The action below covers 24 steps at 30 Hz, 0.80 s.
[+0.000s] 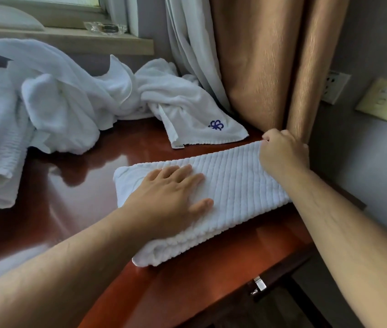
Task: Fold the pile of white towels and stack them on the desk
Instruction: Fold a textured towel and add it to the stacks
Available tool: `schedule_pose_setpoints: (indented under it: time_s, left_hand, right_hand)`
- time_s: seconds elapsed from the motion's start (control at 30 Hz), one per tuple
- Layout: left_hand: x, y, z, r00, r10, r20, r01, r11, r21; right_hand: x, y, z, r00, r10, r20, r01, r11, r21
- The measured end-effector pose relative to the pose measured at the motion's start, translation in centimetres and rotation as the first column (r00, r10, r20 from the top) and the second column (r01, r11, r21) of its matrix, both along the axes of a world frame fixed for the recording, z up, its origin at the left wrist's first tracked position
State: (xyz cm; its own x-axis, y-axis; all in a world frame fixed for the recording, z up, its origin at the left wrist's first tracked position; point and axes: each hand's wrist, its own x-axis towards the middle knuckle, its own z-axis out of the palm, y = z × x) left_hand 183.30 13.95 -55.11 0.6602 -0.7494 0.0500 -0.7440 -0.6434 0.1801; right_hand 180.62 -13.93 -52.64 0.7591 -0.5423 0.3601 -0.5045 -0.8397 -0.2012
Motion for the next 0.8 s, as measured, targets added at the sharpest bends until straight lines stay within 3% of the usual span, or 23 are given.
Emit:
schedule_pose_setpoints:
  time_s: [0.03, 0.1, 0.17, 0.37, 0.5, 0.67, 0.73, 0.8]
  left_hand:
    - [0.0, 0.0, -0.1, 1.000, 0.013, 0.006, -0.013, 1.000, -0.023]
    - [-0.1, 0.1, -0.2, 0.998, 0.041, 0.042, -0.038, 0.998, -0.051]
    - [0.0, 0.1, -0.4, 0.995, 0.075, 0.058, -0.073, 0.996, -0.049]
    - [0.3, 0.2, -0.5, 0.993, 0.114, 0.018, -0.114, 0.993, 0.020]
    - [-0.1, 1.2, -0.6, 0.986, 0.168, 0.011, -0.168, 0.984, 0.057]
    - [-0.2, 4.7, 0.2, 0.974, 0.226, 0.002, -0.224, 0.963, 0.151]
    - [-0.1, 7.5, 0.7, 0.979, 0.199, -0.041, -0.196, 0.977, 0.079]
    - [-0.3, 11.1, 0.8, 0.976, 0.159, -0.148, -0.177, 0.978, -0.115]
  right_hand:
    - [0.2, 0.6, 0.2, 0.994, 0.106, 0.010, -0.107, 0.989, 0.104]
    - [0.5, 2.1, -0.2, 0.949, 0.280, -0.146, -0.219, 0.917, 0.335]
    - [0.5, 2.6, -1.9, 0.871, 0.323, -0.370, -0.228, 0.933, 0.278]
    - [1.2, 2.8, -2.2, 0.874, 0.266, -0.406, -0.215, 0.962, 0.167]
    - [0.2, 6.0, -2.0, 0.961, 0.246, -0.130, -0.242, 0.969, 0.045]
    - [-2.1, 12.5, -2.6, 0.903, 0.416, 0.104, -0.428, 0.890, 0.156]
    - [-3.5, 15.1, -2.9, 0.853, 0.487, 0.188, -0.517, 0.837, 0.179]
    - [-4.9, 18.0, -3.4, 0.780, 0.578, 0.242, -0.618, 0.773, 0.143]
